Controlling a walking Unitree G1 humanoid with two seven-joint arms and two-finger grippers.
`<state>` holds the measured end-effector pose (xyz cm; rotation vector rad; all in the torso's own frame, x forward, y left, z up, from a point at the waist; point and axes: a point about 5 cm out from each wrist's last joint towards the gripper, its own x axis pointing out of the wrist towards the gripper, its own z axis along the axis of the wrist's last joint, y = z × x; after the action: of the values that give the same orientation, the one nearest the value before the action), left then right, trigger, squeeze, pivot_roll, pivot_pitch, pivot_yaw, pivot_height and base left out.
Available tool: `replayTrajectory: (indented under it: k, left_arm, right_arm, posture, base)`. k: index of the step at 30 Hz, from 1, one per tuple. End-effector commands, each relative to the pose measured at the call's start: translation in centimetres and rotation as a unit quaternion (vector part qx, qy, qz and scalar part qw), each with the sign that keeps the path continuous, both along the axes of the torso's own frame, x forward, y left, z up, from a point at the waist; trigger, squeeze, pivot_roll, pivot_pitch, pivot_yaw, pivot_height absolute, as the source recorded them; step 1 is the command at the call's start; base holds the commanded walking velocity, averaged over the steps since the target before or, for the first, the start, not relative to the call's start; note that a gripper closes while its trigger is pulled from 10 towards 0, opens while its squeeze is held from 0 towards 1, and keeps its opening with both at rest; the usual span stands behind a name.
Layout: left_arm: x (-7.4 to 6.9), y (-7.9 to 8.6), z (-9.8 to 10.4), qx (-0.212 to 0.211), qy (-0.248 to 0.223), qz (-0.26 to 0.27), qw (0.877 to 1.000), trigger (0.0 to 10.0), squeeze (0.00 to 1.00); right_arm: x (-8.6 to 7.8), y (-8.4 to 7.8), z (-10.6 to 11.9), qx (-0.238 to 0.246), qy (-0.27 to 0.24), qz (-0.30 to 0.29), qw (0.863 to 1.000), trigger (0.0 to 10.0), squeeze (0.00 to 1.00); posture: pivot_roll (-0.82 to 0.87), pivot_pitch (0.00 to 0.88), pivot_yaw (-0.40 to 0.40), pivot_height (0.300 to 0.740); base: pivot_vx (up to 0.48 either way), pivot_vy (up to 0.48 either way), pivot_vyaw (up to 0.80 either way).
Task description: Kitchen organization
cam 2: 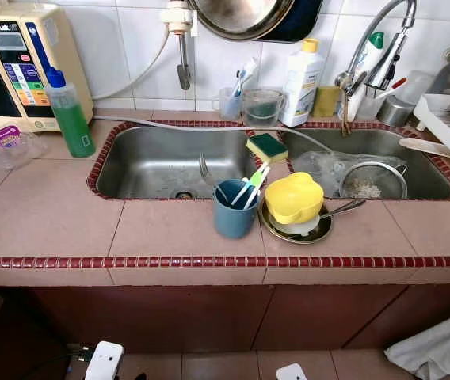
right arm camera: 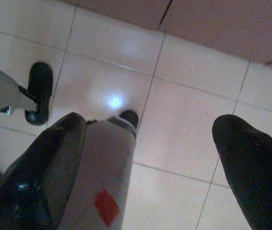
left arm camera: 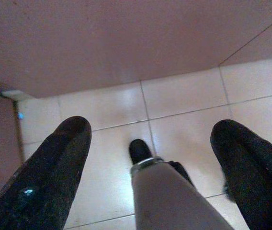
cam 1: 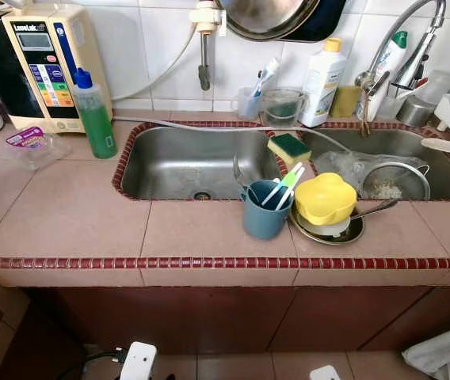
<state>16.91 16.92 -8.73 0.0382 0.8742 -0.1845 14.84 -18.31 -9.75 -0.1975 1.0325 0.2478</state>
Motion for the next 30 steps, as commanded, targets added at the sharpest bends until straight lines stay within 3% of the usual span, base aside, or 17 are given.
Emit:
replayTrajectory:
  k: [1,15,23,30]
  left_arm:
    - [-0.3,0.2,-0.1,-0.002,0.005,0.005,1.0,10.0,0.0]
    - [-0.6,0.3,-0.2,0.01,0.006,0.0,1.0,10.0,0.0]
    - [0.3,-0.2,0.2,0.007,-0.011,-0.015,1.0,10.0,0.0]
    - [0.5,-0.5,0.3,-0.005,-0.018,-0.011,1.0,10.0,0.0]
  right_arm:
    - [0.2,0.0,0.1,-0.002,-0.005,0.001,1.0,10.0,0.0]
    - [0.0,0.1,0.0,-0.002,-0.003,-0.003,1.0,10.0,0.0]
    - [-0.1,0.1,-0.1,-0.004,-0.001,-0.006,1.0,10.0,0.0]
    - [0.0,0.0,0.0,-0.006,0.0,-0.007,1.0,10.0,0.0]
  posture:
    - [-0.02,0.026,0.003,0.74]
    - [-0.02,0.038,0.005,0.74]
    - [-0.02,0.034,0.005,0.74]
    - [-0.02,0.032,0.003,0.74]
  base:
    - [0.0,0.0,0.0]
    - [0.0,0.0,0.0]
    - [0.0,0.0,0.0]
    - [0.0,-0.426,0.0]
